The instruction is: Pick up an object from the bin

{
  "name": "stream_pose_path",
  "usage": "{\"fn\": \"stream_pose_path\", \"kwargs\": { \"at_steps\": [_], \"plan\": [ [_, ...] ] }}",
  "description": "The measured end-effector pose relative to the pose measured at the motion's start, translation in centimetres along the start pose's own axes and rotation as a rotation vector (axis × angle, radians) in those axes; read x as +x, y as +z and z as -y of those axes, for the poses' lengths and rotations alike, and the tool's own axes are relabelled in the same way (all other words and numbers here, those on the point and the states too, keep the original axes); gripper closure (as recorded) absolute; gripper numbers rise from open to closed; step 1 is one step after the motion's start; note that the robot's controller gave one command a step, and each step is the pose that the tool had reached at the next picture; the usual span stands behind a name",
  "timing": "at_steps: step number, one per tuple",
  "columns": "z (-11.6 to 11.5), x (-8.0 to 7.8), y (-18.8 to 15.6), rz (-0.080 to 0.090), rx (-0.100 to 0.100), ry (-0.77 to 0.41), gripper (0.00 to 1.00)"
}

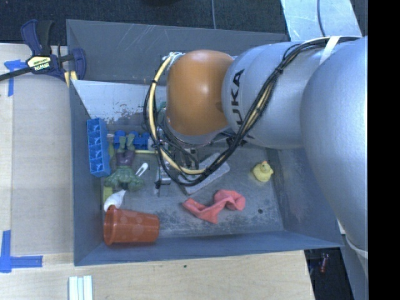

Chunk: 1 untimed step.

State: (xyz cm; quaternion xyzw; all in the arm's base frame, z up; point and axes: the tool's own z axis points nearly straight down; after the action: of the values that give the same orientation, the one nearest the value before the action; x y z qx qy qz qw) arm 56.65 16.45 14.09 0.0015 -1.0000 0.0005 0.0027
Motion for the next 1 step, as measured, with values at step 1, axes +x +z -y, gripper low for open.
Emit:
{"fn": "stream_pose_path", "kwargs": {
  "at_steps": [1],
  "plan": [
    [0.06,-0.20,-0.50,0.008,-0.002,0.003,0.00]
  ]
}}
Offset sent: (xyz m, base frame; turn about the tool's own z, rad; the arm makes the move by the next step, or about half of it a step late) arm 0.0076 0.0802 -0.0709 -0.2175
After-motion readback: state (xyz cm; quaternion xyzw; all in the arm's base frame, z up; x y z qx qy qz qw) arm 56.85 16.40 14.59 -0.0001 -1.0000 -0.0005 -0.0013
